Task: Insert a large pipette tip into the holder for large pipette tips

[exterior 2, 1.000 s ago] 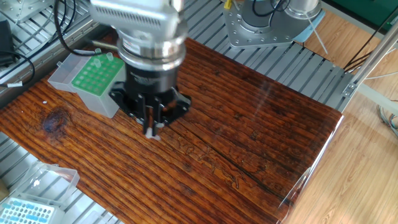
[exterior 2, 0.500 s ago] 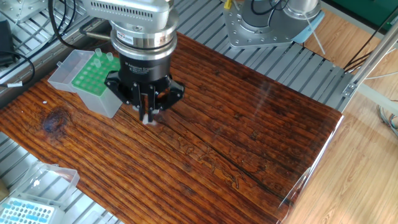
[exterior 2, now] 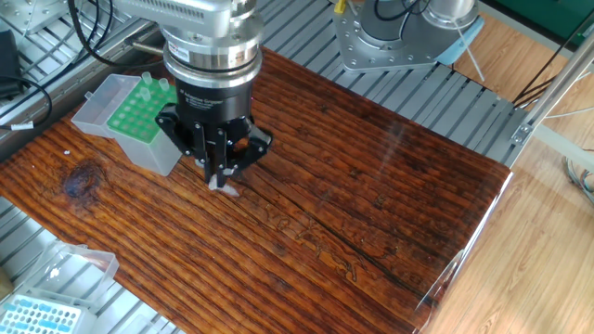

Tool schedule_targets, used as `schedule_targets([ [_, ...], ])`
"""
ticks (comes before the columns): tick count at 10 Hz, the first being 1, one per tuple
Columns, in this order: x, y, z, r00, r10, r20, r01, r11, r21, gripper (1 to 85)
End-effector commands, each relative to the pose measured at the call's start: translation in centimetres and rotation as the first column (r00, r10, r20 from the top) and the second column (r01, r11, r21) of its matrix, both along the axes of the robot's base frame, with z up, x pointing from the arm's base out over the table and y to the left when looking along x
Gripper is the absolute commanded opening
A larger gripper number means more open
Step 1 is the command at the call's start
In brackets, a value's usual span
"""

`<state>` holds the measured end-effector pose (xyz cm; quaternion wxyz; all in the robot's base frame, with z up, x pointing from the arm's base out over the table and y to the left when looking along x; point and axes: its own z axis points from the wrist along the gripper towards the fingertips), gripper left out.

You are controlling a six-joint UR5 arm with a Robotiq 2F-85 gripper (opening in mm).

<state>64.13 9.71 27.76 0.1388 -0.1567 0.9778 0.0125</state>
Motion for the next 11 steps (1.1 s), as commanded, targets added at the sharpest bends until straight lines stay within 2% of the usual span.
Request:
schedule_targets([
  [1, 2.0, -2.8, 2.2, 1.000, -0.010, 0.027, 0.010, 1.000, 0.012, 1.0],
  [2, 3.5, -4.0, 2.8, 0.997, -0.009, 0.074, 0.007, 0.999, 0.035, 1.0],
  [3, 4.2, -5.4, 2.8, 0.994, 0.019, 0.106, -0.024, 0.999, 0.044, 1.0],
  [4, 4.0, -7.5, 2.5, 0.994, 0.031, 0.102, -0.034, 0.999, 0.036, 1.0],
  [5, 4.0, -9.5, 2.5, 0.994, 0.042, 0.102, -0.043, 0.999, 0.006, 1.0],
  [6, 4.3, -10.9, 2.5, 0.991, 0.049, 0.122, -0.050, 0.999, 0.000, 1.0],
  [7, 4.1, -12.5, 2.7, 0.990, 0.061, 0.125, -0.059, 0.998, -0.016, 1.0],
  [8, 3.4, -14.5, 3.0, 0.991, 0.078, 0.109, -0.073, 0.996, -0.047, 1.0],
  [11, 2.1, -16.9, 2.6, 0.986, 0.124, 0.115, -0.121, 0.992, -0.034, 1.0],
])
